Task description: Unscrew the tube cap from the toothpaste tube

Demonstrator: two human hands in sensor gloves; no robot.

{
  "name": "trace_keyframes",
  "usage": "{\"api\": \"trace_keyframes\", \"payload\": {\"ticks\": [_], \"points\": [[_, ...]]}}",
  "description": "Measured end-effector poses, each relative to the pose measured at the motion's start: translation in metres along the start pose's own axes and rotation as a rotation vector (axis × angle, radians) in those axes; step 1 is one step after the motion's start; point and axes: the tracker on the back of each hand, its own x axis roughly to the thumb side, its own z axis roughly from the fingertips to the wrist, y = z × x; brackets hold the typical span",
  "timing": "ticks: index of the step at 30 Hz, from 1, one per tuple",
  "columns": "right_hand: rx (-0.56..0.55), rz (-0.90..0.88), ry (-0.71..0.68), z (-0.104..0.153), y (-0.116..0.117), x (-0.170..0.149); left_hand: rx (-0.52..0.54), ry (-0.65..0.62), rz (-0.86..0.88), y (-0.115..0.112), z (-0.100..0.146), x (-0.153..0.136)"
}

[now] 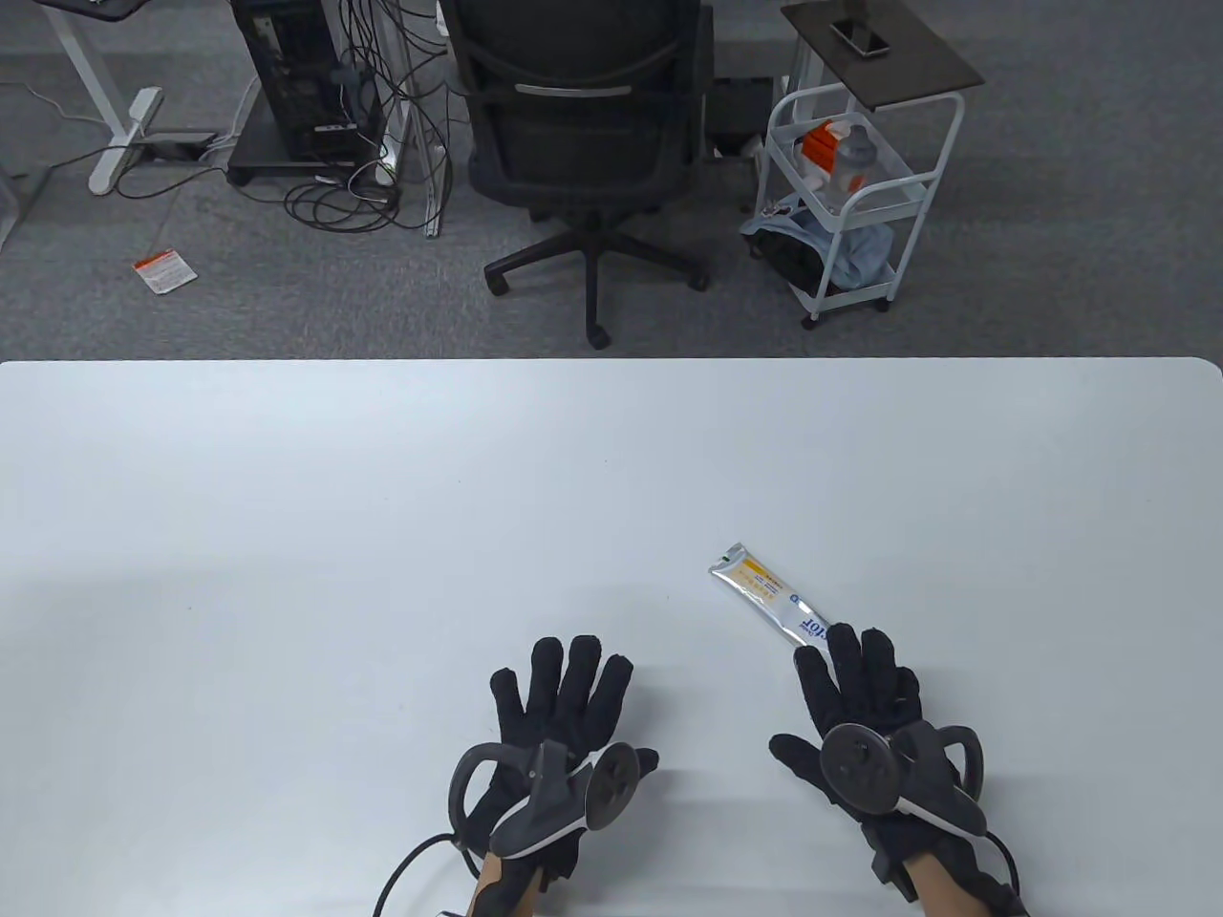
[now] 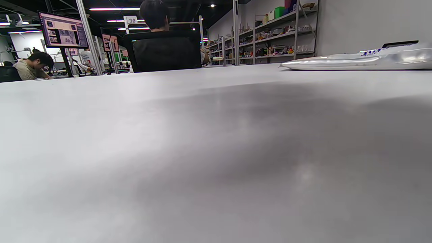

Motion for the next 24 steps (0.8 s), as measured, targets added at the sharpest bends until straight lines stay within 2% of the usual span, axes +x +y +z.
{"api": "trace_keyframes", "payload": {"ticks": [24], "points": [[0.019, -0.006, -0.013, -0.0012, 0.0018, 0.0018, 0.003, 0.004, -0.007, -0.001, 0.0004, -0.0013]]}}
